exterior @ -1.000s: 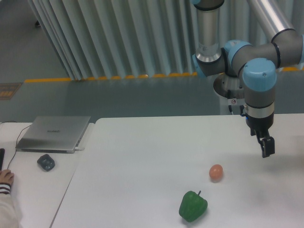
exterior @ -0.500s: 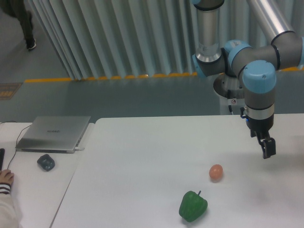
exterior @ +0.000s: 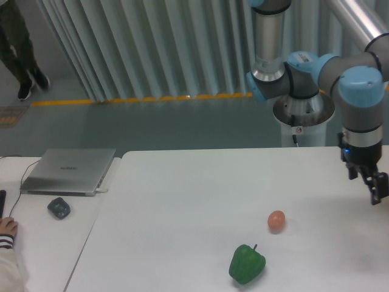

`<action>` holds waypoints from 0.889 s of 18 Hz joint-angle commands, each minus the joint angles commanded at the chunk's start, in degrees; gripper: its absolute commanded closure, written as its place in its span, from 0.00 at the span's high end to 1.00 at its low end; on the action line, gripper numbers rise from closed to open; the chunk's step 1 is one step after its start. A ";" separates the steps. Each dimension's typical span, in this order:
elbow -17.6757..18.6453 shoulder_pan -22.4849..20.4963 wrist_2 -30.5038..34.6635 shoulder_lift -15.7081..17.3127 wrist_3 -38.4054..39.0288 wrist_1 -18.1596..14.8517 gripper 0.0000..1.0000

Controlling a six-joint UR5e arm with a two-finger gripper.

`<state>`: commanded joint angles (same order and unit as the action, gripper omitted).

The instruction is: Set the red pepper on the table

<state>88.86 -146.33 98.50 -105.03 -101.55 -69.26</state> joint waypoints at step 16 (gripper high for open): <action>0.53 -17.85 -4.54 -3.60 -11.22 1.23 1.00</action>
<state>89.39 -164.18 93.96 -108.63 -112.77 -68.03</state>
